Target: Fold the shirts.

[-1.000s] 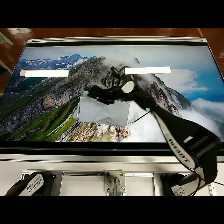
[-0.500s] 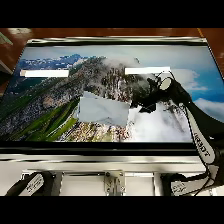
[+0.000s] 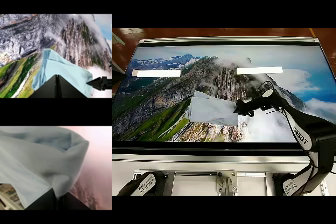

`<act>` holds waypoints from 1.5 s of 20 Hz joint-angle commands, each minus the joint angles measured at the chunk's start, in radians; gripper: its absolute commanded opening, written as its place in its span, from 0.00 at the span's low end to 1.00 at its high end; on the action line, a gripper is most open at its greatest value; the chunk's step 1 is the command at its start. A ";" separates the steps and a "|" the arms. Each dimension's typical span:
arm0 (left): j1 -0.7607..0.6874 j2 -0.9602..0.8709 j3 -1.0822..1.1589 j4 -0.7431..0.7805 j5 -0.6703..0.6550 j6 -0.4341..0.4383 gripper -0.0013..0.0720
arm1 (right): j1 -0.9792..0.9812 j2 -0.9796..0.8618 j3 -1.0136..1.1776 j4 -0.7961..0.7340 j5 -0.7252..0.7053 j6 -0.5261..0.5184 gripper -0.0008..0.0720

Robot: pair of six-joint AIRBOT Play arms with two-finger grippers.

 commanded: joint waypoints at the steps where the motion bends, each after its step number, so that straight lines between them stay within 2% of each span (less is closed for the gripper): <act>1: 0.000 0.001 0.000 -0.033 -0.001 0.000 0.07 | -0.011 0.013 0.046 0.237 0.059 -0.210 0.09; 2: -0.001 0.001 0.000 -0.057 -0.001 0.000 0.07 | -0.021 0.042 0.088 0.248 0.091 -0.217 0.09; 5: -0.028 -0.001 0.000 -0.074 0.001 0.014 0.07 | -0.060 0.143 0.326 0.141 0.245 -0.067 0.09; 8: -0.093 -0.012 0.000 -0.074 0.027 0.030 0.07 | -0.106 0.186 0.660 -0.192 0.430 0.128 0.09; 10: -0.146 -0.021 0.000 -0.074 0.035 0.030 0.07 | -0.173 0.185 0.830 -0.390 0.548 0.180 0.09; 14: -0.227 -0.021 0.000 -0.074 0.034 0.030 0.07 | -0.401 0.188 0.871 -0.443 0.679 0.173 0.09; 19: -0.279 -0.021 0.000 -0.075 0.033 0.026 0.07 | -0.588 0.188 0.792 -0.506 0.705 0.135 0.09; 23: -0.290 -0.021 0.000 -0.074 0.030 0.026 0.07 | -0.596 0.167 0.775 -0.739 0.686 0.061 0.09; 27: -0.296 -0.021 0.000 -0.075 0.029 -0.001 0.07 | -0.632 0.145 0.775 -1.080 0.686 -0.009 0.09; 30: -0.322 -0.021 0.000 -0.075 0.022 -0.001 0.07 | -0.749 0.110 0.775 -1.047 0.708 0.003 0.09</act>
